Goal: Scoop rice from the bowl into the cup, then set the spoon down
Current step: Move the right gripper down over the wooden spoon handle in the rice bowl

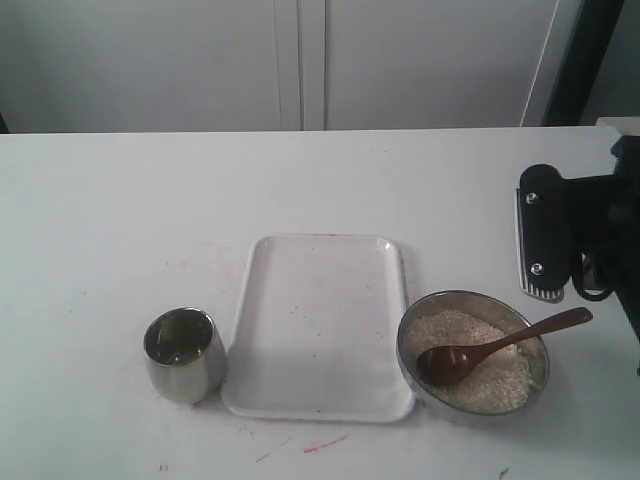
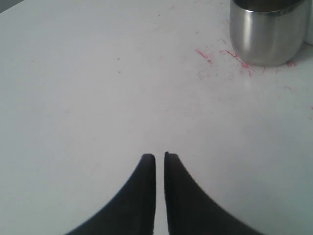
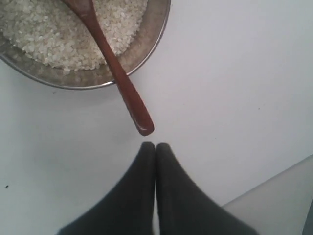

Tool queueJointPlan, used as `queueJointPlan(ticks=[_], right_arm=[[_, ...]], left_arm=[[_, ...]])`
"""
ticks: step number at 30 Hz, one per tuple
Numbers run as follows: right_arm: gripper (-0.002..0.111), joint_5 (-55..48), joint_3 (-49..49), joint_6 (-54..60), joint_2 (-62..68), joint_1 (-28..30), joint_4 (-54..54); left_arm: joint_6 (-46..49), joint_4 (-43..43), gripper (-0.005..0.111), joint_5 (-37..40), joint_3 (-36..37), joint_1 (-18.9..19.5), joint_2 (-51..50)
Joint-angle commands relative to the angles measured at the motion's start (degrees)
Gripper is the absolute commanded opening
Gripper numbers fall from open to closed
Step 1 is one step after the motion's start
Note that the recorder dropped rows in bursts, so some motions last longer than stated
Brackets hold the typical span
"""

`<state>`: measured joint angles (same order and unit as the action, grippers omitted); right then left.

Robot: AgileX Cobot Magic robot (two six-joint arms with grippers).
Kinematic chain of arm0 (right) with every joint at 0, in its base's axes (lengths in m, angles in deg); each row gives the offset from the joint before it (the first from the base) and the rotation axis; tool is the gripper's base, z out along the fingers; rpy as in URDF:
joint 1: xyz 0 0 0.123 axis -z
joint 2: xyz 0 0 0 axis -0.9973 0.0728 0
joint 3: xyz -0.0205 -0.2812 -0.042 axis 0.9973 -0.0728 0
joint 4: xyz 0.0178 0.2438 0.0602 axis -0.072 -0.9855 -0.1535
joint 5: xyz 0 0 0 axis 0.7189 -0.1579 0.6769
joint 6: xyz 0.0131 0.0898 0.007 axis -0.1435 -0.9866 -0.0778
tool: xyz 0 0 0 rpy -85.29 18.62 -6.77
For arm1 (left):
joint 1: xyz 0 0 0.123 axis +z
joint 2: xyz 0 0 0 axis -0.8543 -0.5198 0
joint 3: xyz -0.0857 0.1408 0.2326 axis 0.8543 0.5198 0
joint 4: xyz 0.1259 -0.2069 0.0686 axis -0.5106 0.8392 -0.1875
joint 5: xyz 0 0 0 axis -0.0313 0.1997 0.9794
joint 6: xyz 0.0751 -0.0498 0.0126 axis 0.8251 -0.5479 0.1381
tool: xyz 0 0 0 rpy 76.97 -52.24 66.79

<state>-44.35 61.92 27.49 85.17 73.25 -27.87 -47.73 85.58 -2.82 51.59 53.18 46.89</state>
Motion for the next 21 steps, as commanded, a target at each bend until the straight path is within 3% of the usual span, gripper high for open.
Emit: queueJointPlan(ticks=[1,10,21], right_arm=[[0.006,1.3,-0.4,3.0,0.4,0.0,0.2],[0.038,1.4,-0.9,7.5,1.5,0.0,-0.1],[0.044,2.6,-2.3,13.1,6.4,0.0,0.7]], left_arm=[[-0.3,0.3,0.014,2.8,0.5,-0.4,0.0],[-0.3,0.3,0.014,2.8,0.5,-0.4,0.0],[-0.3,0.3,0.014,2.8,0.5,-0.4,0.0]])
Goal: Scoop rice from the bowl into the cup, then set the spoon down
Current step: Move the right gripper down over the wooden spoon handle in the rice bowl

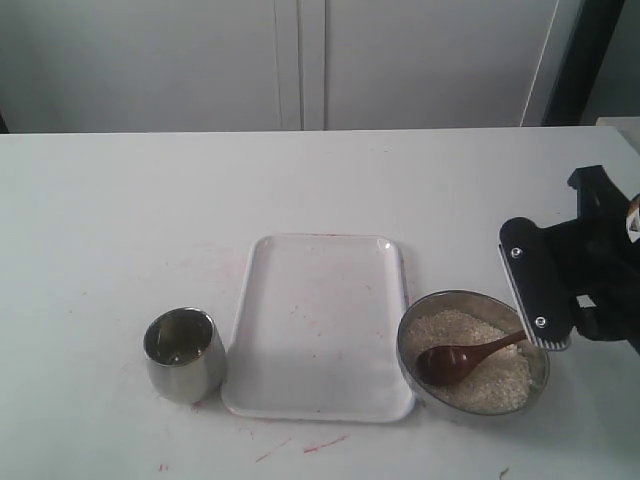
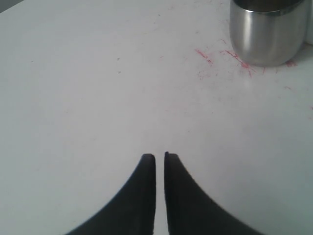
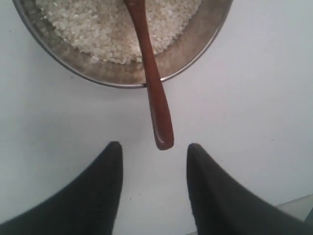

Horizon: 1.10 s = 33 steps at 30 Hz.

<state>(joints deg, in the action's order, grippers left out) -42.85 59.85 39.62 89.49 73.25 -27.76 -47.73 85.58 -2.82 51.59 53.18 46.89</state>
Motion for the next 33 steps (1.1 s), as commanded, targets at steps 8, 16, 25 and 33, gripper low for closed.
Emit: queueJointPlan(ticks=[8,16,25,33], right_arm=[[0.054,3.5,-0.2,1.0,6.3,0.0,2.1],[0.054,4.5,-0.2,1.0,9.6,0.1,4.3],[0.054,6.5,-0.2,0.5,13.8,0.1,5.3],[0.054,8.1,-0.2,-2.9,17.0,0.1,7.7]], left_arm=[[-0.3,0.3,0.014,2.8,0.5,-0.4,0.0],[-0.3,0.3,0.014,2.8,0.5,-0.4,0.0],[-0.3,0.3,0.014,2.8,0.5,-0.4,0.0],[-0.3,0.3,0.014,2.8,0.5,-0.4,0.0]])
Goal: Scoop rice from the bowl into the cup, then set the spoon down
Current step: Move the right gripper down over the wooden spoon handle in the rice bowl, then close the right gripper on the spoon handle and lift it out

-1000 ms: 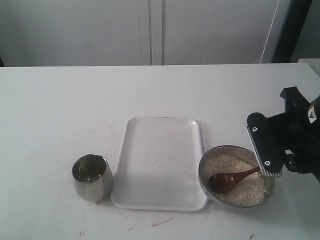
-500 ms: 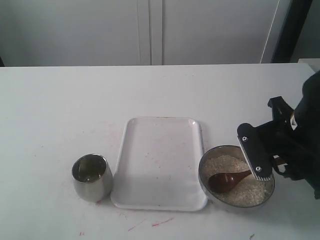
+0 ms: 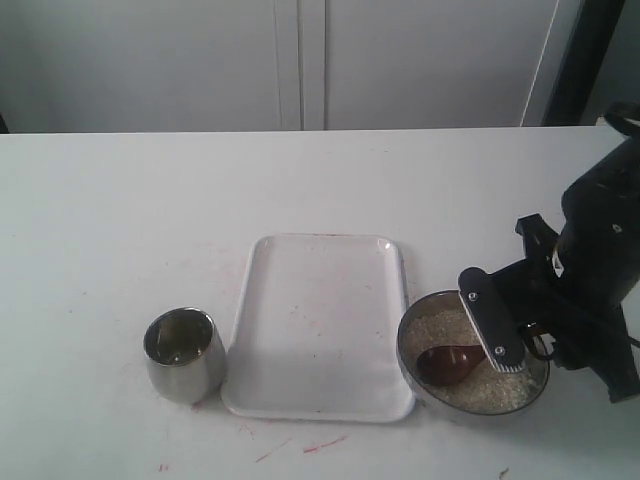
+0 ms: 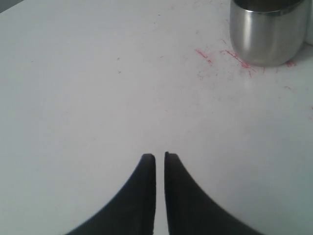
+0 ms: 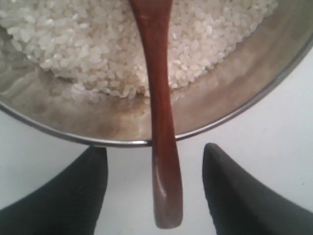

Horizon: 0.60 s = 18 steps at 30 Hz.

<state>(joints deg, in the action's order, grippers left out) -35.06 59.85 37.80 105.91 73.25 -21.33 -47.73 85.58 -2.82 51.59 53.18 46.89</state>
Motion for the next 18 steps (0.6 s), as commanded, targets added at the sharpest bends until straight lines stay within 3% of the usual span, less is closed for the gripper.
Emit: queueJointPlan(ticks=[1,9,18], right_arm=[[0.054,0.3,-0.2,-1.1,0.7,0.1,1.2],[0.040,0.0,-0.2,-1.1,0.7,0.1,1.2],[0.038,0.0,-0.2,-1.1,0.7,0.1,1.2]], left_arm=[[-0.3,0.3,0.014,2.8,0.5,-0.4,0.0],[-0.3,0.3,0.014,2.8,0.5,-0.4,0.0],[-0.3,0.3,0.014,2.8,0.5,-0.4,0.0]])
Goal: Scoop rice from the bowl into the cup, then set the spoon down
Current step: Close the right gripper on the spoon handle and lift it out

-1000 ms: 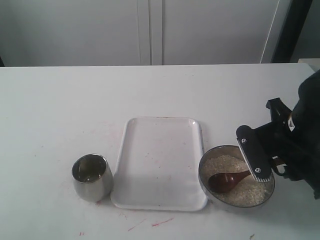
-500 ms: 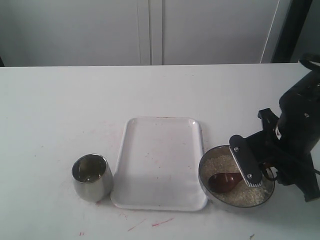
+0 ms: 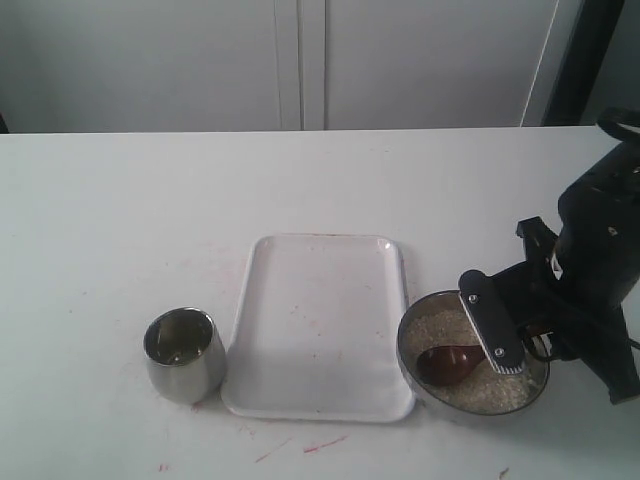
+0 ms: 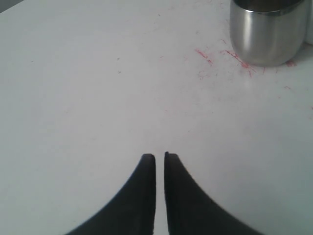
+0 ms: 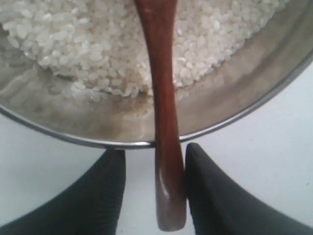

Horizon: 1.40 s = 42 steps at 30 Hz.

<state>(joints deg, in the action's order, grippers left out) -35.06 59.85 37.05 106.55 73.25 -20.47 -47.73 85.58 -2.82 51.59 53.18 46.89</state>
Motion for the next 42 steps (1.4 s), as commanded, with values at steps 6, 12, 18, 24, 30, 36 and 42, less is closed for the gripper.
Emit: queueJointPlan(ticks=[6,12,18,24,30,36,42], right_arm=[[0.038,0.0,-0.2,-0.7,0.1,0.1,0.4],[0.035,1.4,-0.2,-1.8,0.1,0.1,0.4],[0.019,2.4,-0.2,-2.9,0.1,0.1,0.4],[0.000,2.1,-0.2,-8.6,0.0,0.1,4.1],[0.000,-4.2,0.0,-19.9,-3.5,0.1,7.9],[0.000,-11.0,0.0,-41.1,-12.4,0.0,4.2],[0.000,-19.4,0.0,-44.9,-23.5,0.0,-18.2]], left_arm=[[-0.3,0.3,0.014,2.8,0.5,-0.4,0.0],[-0.3,0.3,0.014,2.8,0.5,-0.4,0.0],[-0.3,0.3,0.014,2.8,0.5,-0.4,0.0],[-0.3,0.3,0.014,2.8,0.5,-0.4,0.0],[-0.3,0.3,0.014,2.8,0.5,-0.4,0.0],[-0.3,0.3,0.014,2.8,0.5,-0.4,0.0],[-0.3,0.3,0.014,2.8,0.5,-0.4,0.0]])
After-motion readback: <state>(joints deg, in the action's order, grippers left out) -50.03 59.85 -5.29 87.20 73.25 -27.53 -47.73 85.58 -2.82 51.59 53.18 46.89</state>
